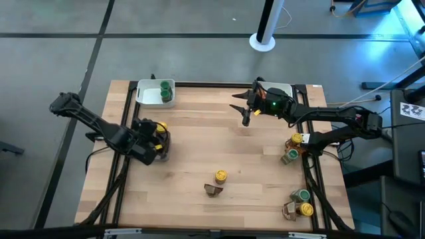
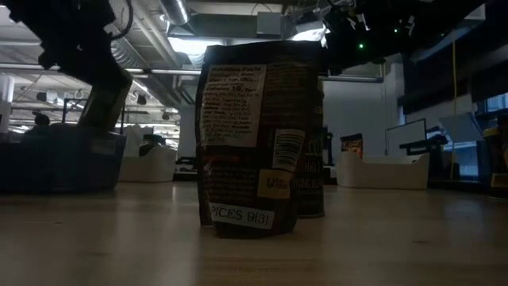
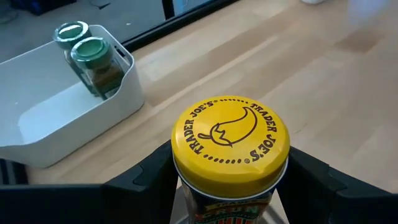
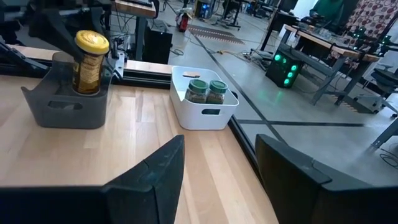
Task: Sort spices by type
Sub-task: Put the yellow seasoning bottle into the black bin
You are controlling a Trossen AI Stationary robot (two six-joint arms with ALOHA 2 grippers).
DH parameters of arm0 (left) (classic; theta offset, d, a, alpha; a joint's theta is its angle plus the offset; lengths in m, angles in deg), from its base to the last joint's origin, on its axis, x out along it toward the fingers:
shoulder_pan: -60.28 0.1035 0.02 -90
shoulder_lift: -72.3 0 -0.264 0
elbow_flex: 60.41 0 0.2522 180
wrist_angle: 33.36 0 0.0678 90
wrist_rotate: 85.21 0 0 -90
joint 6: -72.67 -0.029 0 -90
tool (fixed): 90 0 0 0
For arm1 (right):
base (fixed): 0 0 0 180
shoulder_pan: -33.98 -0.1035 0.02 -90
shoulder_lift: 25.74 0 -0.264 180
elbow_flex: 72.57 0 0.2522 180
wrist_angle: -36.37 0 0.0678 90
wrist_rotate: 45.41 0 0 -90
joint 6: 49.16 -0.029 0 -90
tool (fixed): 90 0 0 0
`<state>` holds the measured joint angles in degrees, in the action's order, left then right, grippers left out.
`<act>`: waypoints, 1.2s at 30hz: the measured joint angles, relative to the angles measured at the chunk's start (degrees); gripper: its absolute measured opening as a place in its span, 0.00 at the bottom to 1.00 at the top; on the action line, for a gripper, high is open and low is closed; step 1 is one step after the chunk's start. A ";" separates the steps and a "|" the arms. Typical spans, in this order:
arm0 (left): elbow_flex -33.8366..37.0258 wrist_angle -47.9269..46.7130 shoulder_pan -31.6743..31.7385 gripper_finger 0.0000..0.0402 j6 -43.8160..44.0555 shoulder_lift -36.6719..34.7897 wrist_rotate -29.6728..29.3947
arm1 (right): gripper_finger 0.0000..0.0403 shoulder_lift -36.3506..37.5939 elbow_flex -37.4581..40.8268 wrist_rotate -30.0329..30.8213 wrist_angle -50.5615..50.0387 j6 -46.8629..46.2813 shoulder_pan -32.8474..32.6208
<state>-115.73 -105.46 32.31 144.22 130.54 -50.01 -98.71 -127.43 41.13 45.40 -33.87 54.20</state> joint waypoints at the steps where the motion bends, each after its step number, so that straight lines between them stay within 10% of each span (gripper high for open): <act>1: 0.44 0.34 0.02 0.52 -0.60 0.00 0.19 | 0.49 0.00 0.00 0.00 -0.10 -0.01 0.00; 36: 15.86 15.53 -8.20 0.52 5.79 4.15 -3.03 | 0.49 0.00 0.00 0.00 -0.16 -0.68 0.00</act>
<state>-99.87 -89.93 24.12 150.01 134.69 -53.04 -98.71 -127.43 41.13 45.24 -34.55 54.20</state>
